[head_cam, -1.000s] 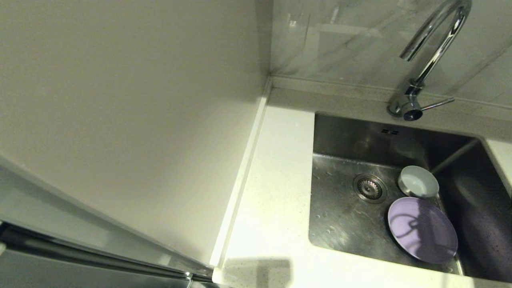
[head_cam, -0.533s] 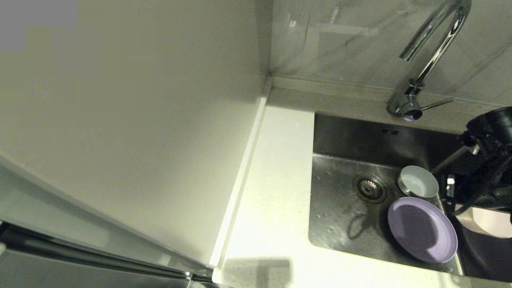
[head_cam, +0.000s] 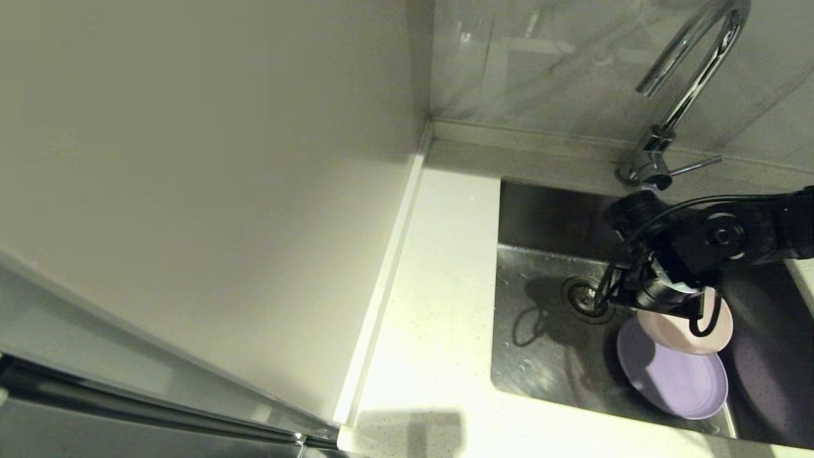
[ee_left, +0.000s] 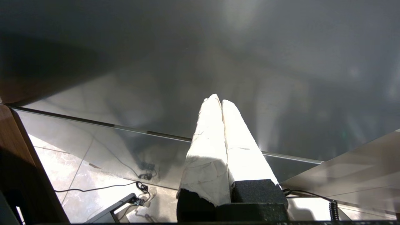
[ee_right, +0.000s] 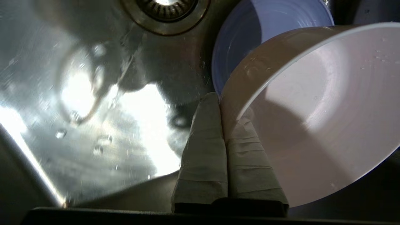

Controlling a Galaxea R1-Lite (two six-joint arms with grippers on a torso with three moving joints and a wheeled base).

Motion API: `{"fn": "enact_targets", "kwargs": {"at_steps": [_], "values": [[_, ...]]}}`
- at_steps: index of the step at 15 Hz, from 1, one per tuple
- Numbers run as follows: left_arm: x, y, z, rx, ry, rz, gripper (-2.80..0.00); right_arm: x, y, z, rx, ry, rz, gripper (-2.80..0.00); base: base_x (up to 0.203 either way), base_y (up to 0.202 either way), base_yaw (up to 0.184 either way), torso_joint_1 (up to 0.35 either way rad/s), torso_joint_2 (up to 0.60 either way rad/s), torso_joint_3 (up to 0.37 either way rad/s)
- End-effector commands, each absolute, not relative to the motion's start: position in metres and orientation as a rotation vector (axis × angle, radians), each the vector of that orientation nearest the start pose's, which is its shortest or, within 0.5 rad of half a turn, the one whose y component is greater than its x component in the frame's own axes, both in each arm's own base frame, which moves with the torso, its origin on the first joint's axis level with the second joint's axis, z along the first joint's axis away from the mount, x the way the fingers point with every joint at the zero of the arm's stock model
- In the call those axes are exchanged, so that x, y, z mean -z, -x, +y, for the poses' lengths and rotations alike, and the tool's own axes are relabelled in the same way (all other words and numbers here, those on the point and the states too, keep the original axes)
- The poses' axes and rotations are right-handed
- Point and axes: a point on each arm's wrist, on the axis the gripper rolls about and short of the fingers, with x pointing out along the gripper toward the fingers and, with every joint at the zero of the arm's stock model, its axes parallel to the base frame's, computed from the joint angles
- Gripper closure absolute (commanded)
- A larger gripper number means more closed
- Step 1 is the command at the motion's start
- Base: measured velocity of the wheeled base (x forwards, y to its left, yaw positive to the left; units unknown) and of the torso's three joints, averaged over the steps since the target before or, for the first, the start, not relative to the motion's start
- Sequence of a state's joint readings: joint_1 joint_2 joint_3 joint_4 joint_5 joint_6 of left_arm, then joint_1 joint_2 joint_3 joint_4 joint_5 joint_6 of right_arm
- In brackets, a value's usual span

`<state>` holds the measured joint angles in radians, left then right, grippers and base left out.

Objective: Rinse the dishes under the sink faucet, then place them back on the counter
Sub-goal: Put a bowl into the sink

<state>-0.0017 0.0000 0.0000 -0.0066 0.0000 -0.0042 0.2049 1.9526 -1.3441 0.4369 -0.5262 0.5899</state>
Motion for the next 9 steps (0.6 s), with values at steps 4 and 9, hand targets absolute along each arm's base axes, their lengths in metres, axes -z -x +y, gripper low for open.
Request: {"fn": "enact_targets", "kwargs": {"at_steps": [4,9], "values": [[-0.075,0.023,0.000,0.002,0.005,-0.005,0.00,-0.097,-0.382,0.066,0.734,-0.123,0.861,0.00,0.000,0.000,0.000,0.000,0.00,0.000],[-0.075,0.023,0.000,0.002,0.005,-0.005,0.00,-0.078,-0.404,0.052,0.805,-0.153,0.852,0.00,0.000,0.000,0.000,0.000,0.00,0.000]]}}
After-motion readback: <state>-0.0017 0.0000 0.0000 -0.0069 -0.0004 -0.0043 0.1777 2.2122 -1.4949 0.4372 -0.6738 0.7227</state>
